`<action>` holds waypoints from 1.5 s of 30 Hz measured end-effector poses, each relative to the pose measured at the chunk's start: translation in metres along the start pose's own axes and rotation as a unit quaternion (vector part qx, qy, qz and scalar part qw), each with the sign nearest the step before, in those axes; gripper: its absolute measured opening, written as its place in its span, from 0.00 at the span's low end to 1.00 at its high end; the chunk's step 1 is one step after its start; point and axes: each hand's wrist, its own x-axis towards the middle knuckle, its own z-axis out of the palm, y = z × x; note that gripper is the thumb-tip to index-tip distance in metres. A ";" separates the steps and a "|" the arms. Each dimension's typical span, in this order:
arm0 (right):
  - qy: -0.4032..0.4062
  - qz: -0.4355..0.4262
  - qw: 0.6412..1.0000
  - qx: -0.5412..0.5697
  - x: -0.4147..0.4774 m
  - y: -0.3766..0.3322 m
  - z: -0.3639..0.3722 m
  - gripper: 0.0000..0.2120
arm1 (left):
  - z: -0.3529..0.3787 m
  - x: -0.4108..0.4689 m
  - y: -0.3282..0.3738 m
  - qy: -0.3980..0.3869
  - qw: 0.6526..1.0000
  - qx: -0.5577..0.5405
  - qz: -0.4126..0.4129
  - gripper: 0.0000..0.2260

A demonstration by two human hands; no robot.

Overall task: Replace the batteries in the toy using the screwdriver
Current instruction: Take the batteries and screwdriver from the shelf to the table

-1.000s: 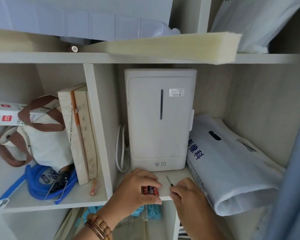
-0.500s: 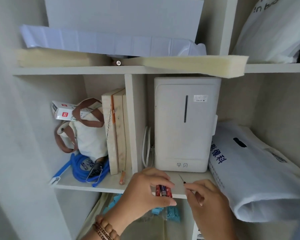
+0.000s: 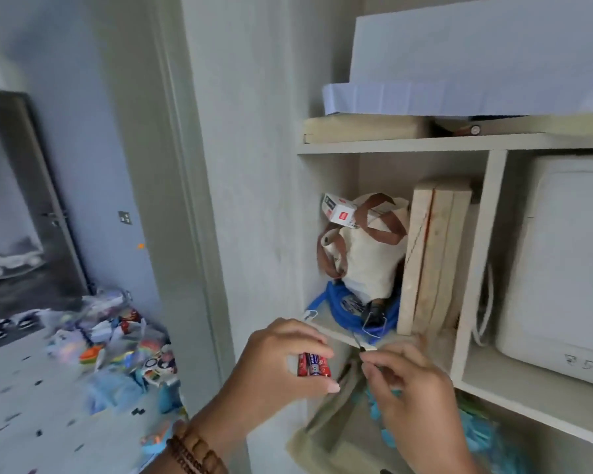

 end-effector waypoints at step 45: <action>-0.436 -0.267 0.735 0.446 -0.097 -0.662 0.918 0.13 | -0.752 -0.448 -0.422 0.399 0.742 0.362 -0.399 0.16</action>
